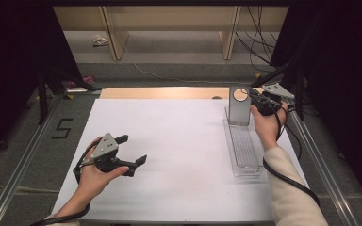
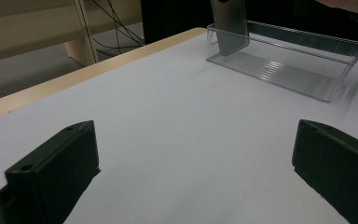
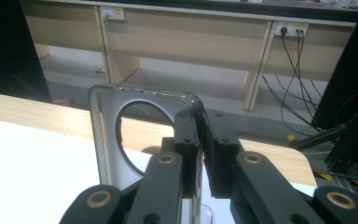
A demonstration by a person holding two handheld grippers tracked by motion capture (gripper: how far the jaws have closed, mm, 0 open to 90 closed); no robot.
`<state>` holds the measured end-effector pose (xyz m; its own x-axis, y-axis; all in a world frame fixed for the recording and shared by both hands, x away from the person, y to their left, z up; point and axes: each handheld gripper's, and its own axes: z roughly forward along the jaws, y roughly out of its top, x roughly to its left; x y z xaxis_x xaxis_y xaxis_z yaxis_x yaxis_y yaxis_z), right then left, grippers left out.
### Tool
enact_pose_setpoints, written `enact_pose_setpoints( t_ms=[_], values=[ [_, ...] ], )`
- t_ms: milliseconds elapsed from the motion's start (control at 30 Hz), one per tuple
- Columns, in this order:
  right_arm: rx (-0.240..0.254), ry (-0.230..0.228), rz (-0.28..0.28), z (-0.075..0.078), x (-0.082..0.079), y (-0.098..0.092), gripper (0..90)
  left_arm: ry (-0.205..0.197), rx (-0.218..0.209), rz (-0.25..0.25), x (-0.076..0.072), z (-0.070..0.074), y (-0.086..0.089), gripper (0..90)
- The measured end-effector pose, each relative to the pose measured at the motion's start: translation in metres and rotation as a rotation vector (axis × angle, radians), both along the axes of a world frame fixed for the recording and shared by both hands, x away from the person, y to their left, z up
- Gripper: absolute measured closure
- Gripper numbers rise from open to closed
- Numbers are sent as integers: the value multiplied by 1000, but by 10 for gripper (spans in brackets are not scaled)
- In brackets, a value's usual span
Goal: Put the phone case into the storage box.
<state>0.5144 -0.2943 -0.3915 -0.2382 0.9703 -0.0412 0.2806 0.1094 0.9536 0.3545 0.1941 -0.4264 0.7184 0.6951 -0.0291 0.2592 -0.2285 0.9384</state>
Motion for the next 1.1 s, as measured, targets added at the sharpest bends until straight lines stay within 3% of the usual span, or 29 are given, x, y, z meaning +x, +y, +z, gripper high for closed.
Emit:
enact_pose_setpoints(
  t_ms=[667,1100],
  values=[
    [8,4,8,-8,3,2,834,0,-1,-1,0,0,0,0],
    [0,38,-5,-17,7,0,805,0,-2,0,0,0,0,0]
  ],
)
